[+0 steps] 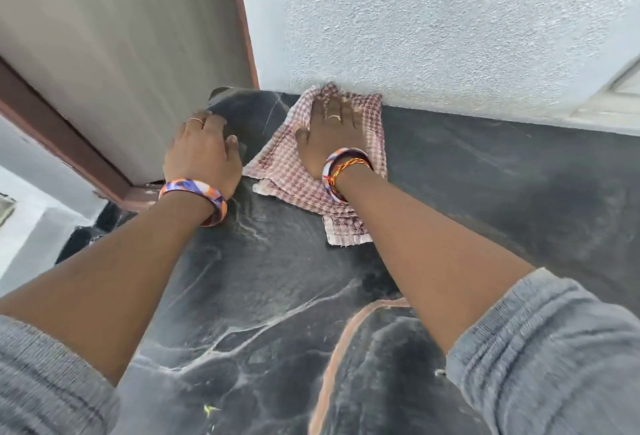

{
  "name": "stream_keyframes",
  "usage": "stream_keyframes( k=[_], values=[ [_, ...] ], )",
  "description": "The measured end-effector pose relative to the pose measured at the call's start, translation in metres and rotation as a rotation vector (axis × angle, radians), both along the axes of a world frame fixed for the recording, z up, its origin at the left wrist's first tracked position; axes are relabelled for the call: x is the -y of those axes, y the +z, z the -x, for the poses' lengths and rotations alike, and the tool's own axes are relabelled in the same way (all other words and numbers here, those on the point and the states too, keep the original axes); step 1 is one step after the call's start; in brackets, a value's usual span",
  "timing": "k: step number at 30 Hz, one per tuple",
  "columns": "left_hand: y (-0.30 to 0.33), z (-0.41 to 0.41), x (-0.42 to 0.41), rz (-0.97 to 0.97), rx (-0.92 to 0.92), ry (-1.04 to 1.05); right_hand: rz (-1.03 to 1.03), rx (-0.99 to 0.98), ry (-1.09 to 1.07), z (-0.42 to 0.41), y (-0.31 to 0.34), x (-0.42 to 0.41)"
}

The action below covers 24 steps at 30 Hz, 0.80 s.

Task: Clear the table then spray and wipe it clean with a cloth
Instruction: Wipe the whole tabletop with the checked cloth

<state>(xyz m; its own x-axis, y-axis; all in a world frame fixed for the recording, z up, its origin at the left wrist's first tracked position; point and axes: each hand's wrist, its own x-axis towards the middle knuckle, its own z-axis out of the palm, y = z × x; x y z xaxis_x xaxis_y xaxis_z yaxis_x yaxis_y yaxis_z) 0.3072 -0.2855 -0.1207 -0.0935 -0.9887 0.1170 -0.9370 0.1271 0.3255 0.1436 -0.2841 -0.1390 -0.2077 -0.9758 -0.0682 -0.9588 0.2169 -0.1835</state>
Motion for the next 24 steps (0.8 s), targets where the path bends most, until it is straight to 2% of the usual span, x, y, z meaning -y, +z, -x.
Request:
stream_keyframes(
  k=[3,12,18,24],
  values=[
    [-0.002,-0.020,0.004,0.017,-0.043,0.023,-0.003,-0.021,0.004,-0.024,0.001,0.013],
    [-0.001,-0.059,-0.003,0.051,-0.144,0.089,-0.018,-0.051,0.307,-0.080,0.005,0.050],
    [0.000,-0.075,-0.019,-0.006,-0.080,0.071,-0.060,-0.075,0.434,-0.094,0.008,0.048],
    [0.005,-0.076,-0.058,-0.028,0.045,0.044,-0.051,-0.078,0.471,-0.105,0.007,-0.007]
  ],
)
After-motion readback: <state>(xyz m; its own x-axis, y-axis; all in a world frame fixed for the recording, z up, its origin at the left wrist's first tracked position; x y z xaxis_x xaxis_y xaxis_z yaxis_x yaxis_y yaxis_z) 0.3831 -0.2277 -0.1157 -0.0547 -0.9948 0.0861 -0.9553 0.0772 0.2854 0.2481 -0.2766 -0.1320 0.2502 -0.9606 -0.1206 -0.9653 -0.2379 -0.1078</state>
